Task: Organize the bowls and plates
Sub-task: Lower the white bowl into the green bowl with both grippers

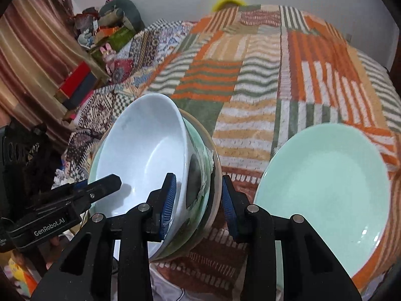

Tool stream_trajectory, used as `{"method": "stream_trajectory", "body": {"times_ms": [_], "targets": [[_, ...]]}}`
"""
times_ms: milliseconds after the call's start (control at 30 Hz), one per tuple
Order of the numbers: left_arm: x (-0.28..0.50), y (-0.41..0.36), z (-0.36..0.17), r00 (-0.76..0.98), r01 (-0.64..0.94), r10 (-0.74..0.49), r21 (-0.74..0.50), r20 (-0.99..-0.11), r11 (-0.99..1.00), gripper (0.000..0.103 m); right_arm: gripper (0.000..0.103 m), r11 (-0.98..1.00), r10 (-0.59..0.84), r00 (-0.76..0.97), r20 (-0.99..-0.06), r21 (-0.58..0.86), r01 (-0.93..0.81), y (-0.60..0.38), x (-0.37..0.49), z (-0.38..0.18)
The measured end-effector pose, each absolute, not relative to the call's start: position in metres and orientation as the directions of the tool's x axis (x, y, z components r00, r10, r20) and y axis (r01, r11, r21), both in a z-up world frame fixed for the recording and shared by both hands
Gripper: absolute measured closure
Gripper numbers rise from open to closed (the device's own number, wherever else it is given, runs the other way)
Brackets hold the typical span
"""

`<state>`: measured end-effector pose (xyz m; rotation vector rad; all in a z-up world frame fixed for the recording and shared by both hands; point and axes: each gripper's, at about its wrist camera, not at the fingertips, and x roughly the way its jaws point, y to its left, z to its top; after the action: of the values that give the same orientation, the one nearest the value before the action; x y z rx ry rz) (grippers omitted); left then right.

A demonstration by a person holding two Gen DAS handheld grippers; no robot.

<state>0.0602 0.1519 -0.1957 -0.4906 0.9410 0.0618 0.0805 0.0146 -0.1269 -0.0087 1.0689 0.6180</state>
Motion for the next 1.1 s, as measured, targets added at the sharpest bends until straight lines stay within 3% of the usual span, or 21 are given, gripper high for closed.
{"method": "stream_trajectory", "body": {"times_ms": [500,1100], "targets": [[0.066,0.091,-0.137,0.666,-0.127,-0.202,-0.376,-0.718,0.918,0.067,0.07,0.858,0.478,0.457,-0.75,0.288,-0.425,-0.047,0.071,-0.08],[0.117,-0.002,-0.141,0.601,0.021,-0.29,-0.348,-0.745,0.937,0.067,0.07,0.916,0.398,0.53,-0.749,0.298,-0.268,-0.139,0.073,-0.083]]}}
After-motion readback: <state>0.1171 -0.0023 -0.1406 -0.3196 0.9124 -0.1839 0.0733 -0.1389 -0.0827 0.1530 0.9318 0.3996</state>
